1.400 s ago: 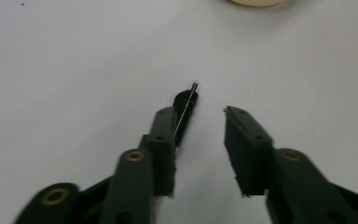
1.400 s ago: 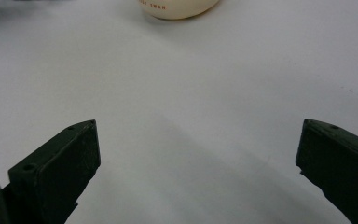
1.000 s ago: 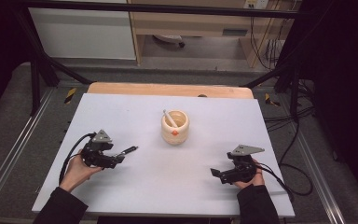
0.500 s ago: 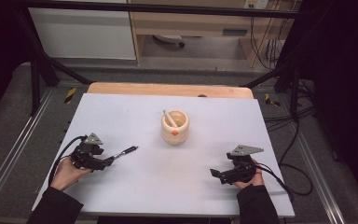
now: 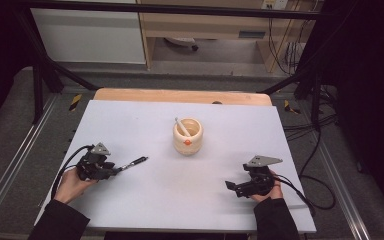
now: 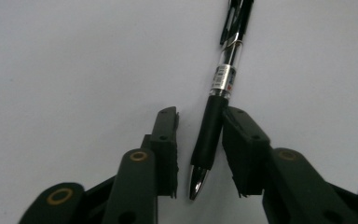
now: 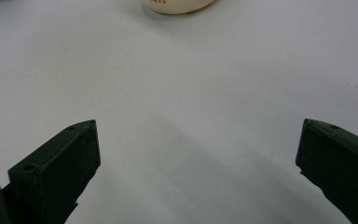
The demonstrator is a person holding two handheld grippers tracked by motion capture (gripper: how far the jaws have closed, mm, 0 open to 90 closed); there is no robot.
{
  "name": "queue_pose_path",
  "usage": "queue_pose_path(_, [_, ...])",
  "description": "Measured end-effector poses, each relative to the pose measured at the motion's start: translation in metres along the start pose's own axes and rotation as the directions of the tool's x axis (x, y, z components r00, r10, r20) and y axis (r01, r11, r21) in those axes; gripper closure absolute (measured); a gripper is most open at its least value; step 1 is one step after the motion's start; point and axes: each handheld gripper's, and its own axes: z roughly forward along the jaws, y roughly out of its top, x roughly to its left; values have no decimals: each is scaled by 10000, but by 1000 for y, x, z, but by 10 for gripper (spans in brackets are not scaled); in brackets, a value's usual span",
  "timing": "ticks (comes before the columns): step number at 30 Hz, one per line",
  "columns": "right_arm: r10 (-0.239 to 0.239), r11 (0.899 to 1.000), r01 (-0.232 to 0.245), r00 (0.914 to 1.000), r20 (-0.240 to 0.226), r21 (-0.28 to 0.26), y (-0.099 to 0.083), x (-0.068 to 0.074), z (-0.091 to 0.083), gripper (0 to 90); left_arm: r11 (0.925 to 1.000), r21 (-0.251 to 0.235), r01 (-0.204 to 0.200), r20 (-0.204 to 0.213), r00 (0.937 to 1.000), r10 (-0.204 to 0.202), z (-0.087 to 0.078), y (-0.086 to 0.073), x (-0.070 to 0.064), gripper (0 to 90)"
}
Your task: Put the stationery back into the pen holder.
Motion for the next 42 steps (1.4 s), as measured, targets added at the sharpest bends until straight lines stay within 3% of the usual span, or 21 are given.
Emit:
queue_pose_path(6, [4,10000,-4,10000,-2,-10,0,0,0,4,9999,58,150,356,9993,-152,2,2,1,738])
queue_pose_path(18, [38,10000,-38,10000,-28,42,0,0,1,4,9999,160,-46,273,9996,42,3,4,-4,788])
queue_pose_path(22, [42,10000,-42,10000,-26,52,0,0,0,4,9998,181,59,257,9997,-64,3,5,-4,792])
queue_pose_path(28, [18,10000,-18,10000,-25,13,0,0,0,4,9991,-74,406,380,9985,-403,-1,5,-2,797])
queue_pose_path(33, [31,10000,-32,10000,-81,-40,0,1,0,4,9987,-277,417,414,9983,-405,-6,6,-4,798])
queue_pose_path(42, [-39,10000,39,10000,66,-51,0,2,0,5,9979,-575,290,935,9953,-236,-9,10,-15,797])
